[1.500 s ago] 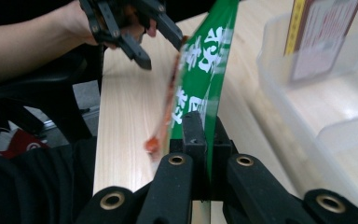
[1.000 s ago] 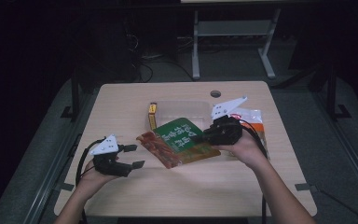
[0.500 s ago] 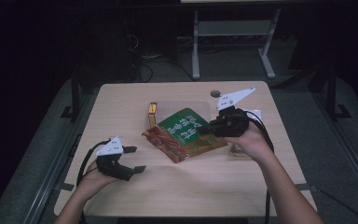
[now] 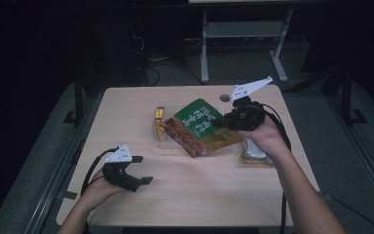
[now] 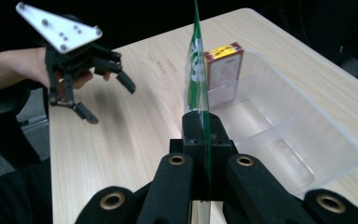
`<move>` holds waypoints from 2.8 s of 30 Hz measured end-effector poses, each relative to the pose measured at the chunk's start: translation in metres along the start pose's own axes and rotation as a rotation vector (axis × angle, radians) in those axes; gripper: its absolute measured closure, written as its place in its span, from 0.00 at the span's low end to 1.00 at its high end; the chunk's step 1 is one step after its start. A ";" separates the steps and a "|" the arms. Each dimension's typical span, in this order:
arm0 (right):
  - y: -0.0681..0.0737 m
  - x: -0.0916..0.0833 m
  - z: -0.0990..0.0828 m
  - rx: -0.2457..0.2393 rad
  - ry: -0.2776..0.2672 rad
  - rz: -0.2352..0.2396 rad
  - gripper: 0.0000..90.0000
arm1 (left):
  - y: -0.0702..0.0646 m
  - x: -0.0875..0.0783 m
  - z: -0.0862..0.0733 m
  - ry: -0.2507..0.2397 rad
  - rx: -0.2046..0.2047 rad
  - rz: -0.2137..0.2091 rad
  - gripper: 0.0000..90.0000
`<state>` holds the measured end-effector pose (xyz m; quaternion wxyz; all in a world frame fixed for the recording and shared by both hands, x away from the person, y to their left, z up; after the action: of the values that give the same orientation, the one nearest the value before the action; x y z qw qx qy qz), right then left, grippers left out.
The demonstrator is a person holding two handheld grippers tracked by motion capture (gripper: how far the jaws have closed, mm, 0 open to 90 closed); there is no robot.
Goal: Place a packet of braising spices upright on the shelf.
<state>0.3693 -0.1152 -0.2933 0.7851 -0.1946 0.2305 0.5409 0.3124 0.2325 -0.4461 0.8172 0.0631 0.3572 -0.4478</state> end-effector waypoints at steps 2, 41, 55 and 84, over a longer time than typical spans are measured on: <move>-0.005 -0.004 0.005 0.019 0.005 -0.019 1.00 | 0.000 0.001 0.000 0.006 0.011 0.003 0.14; -0.045 0.016 0.045 0.168 0.019 -0.119 1.00 | -0.001 0.007 -0.004 0.032 0.010 0.000 0.15; -0.053 0.039 0.039 0.218 0.069 -0.165 1.00 | -0.002 0.008 -0.005 0.044 0.016 -0.003 0.15; -0.061 0.074 0.035 0.252 0.126 -0.188 1.00 | -0.003 0.009 -0.005 0.058 0.024 -0.018 0.15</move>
<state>0.4545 -0.0606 -0.3035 0.8346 -0.1490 0.3259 0.4185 0.3098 0.2269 -0.4549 0.8016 0.0825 0.3759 -0.4575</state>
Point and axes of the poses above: each handheld gripper's, and its own axes: x roughly forward along the jaws, z roughly out of its top, y roughly to its left, the point moved 3 cm from there along x, roughly forward along the jaws, and after that the axes turned 12 degrees about -x, right-handed, at the moved point
